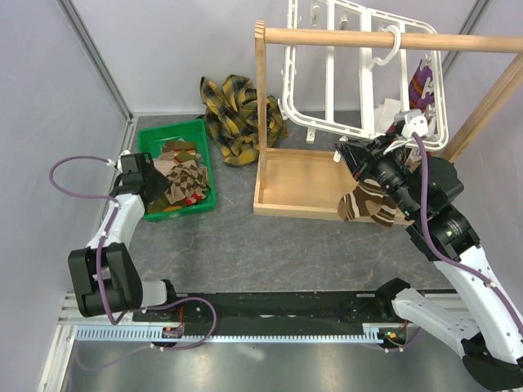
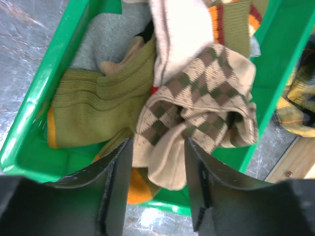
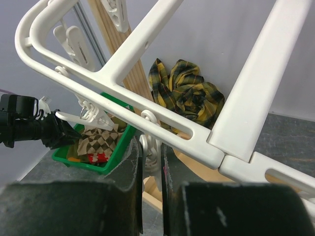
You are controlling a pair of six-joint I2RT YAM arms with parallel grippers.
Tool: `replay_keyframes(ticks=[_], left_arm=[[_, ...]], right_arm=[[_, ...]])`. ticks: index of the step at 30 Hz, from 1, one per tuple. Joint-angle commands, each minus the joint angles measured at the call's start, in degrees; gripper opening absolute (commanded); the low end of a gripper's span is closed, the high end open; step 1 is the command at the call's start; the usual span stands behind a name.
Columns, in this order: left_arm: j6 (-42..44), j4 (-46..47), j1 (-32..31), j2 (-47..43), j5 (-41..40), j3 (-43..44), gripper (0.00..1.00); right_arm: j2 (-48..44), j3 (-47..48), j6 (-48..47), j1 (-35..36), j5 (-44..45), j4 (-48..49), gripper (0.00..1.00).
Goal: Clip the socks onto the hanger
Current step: Pick up the sock from the bin.
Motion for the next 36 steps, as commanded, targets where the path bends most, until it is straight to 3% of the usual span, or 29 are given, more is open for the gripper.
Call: replay_keyframes(ticks=[1,14,23,36], left_arm=[[-2.7,4.5,1.7,2.5,3.5,-0.7,0.49],[-2.7,5.3,3.2,6.9,8.9,-1.9,0.36],[-1.3,2.1,3.2,0.5,7.2,-0.4,0.02],[7.1,-5.8,3.2,-8.2,-4.8,16.9,0.02]], right_arm=[[-0.4,-0.5,-1.0,-0.1,-0.7,0.4,0.01],[-0.2,-0.8,-0.9,-0.1,-0.8,0.3,0.00],[-0.4,-0.6,-1.2,-0.1,-0.8,0.3,0.00],[-0.6,-0.3,-1.0,-0.1,-1.4,0.3,0.00]])
